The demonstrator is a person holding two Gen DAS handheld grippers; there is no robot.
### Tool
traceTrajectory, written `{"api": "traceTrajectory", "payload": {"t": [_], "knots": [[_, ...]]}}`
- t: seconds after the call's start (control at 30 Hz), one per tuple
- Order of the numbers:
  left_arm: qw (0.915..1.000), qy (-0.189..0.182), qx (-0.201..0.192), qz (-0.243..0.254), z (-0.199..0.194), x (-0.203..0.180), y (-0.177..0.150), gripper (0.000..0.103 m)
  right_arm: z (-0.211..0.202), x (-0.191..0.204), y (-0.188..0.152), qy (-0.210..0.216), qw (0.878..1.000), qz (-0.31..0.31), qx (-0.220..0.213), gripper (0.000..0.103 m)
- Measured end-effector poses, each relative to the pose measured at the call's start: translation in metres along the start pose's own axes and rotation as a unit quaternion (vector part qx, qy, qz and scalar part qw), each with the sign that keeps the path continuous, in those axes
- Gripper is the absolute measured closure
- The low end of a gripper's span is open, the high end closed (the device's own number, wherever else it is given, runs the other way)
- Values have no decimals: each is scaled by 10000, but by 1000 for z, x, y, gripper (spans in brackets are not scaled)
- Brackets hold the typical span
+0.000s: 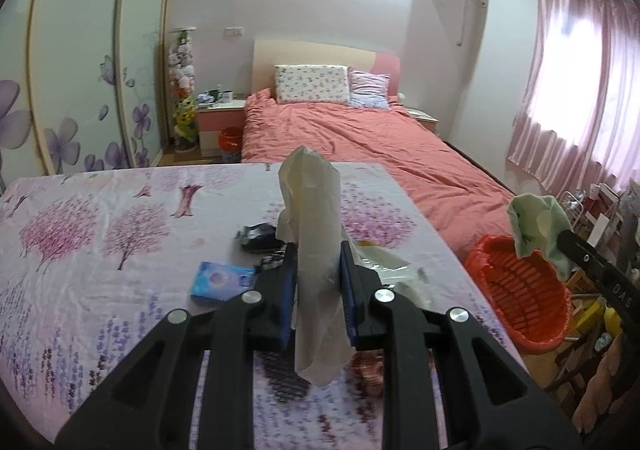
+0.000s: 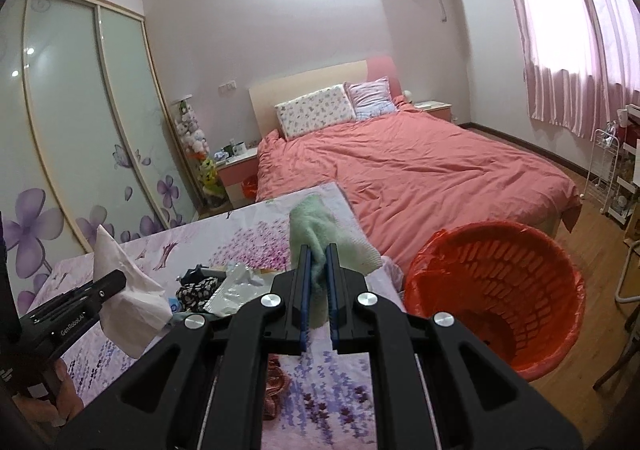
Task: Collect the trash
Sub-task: 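Carry the tissue and green cloth over the basket and open both tools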
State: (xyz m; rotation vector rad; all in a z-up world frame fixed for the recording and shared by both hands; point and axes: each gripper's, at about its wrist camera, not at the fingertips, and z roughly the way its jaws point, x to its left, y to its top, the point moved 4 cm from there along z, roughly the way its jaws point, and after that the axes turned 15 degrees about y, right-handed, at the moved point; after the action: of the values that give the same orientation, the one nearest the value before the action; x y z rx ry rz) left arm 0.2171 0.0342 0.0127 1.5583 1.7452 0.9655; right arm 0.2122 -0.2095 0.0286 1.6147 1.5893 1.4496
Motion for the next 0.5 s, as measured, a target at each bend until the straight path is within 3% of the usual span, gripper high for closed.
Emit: {"api": "traceTrajectory", "payload": {"t": [0.5], "knots": [[9961,-768,-102,414,-11,-84,3,82,-26,-45,7,-410,9982,105,-434,95]]}}
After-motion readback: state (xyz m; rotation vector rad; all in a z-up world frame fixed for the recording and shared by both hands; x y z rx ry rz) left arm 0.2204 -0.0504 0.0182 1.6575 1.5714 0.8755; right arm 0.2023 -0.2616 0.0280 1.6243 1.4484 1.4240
